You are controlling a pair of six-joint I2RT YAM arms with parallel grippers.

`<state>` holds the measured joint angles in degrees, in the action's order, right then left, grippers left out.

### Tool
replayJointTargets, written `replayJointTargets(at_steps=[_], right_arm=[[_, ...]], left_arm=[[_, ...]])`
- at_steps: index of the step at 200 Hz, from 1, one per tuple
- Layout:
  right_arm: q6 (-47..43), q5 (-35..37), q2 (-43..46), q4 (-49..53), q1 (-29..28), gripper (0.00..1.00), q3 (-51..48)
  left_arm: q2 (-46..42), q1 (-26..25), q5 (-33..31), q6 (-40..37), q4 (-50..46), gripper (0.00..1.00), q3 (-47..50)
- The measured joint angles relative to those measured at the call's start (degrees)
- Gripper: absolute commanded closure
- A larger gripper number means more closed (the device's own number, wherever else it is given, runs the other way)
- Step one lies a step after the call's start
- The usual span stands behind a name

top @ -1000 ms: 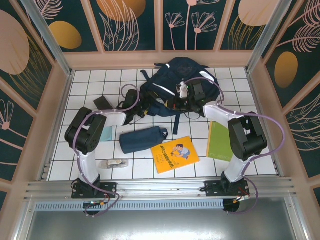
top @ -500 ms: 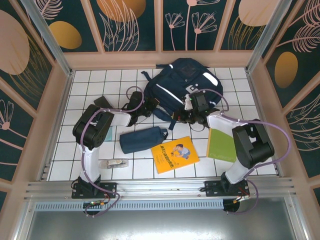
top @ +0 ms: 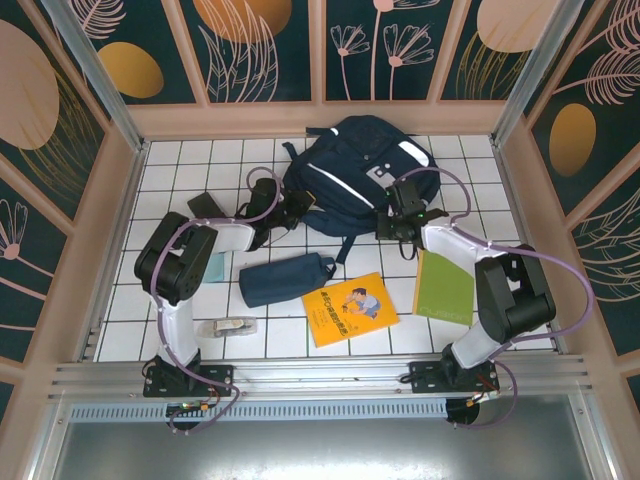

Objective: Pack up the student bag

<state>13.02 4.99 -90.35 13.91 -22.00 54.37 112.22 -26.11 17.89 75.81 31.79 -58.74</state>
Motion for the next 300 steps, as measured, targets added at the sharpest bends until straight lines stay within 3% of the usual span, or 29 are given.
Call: replayJointTargets(at_steps=[59,96,132,216,226,239,253,271,300], right_arm=[[-5.2,1.2,0.8,-2.1,3.8,1.00,0.0],[-8.9,10.0,-0.8,-1.7,11.2,1.00,0.3],[-11.0,14.7,-4.0,-0.7,10.9,1.00,1.7],[-8.0,2.6,-0.9,-1.5,10.8,1.00,1.7],[-7.1,0.9,0.2,-1.4,10.8,0.85,1.7],[-5.0,-2.1,2.0,-1.4,10.8,0.58,1.7],[-2.0,-5.9,4.4,-2.0,10.8,0.41,1.0],[4.0,-11.8,8.3,-4.7,10.8,0.29,-2.8],[13.2,-18.9,11.0,-12.5,10.8,0.16,-11.7]], left_arm=[[-1.7,0.8,1.2,-0.8,-0.3,1.00,1.2],[-2.8,5.4,2.1,-4.3,-4.1,1.00,1.2],[-3.8,6.5,2.3,-5.9,-6.2,1.00,1.2],[-6.0,6.5,1.0,-5.1,-4.3,1.00,5.9],[-6.0,6.4,0.9,-4.9,-3.9,0.94,6.1],[-6.0,6.1,0.9,-4.6,-3.5,0.83,6.1],[-6.0,5.6,0.7,-4.1,-3.0,0.70,6.2],[-6.0,4.4,0.2,-3.5,-1.8,0.50,6.3],[-6.0,1.0,0.1,-1.7,-0.3,0.37,6.9]])
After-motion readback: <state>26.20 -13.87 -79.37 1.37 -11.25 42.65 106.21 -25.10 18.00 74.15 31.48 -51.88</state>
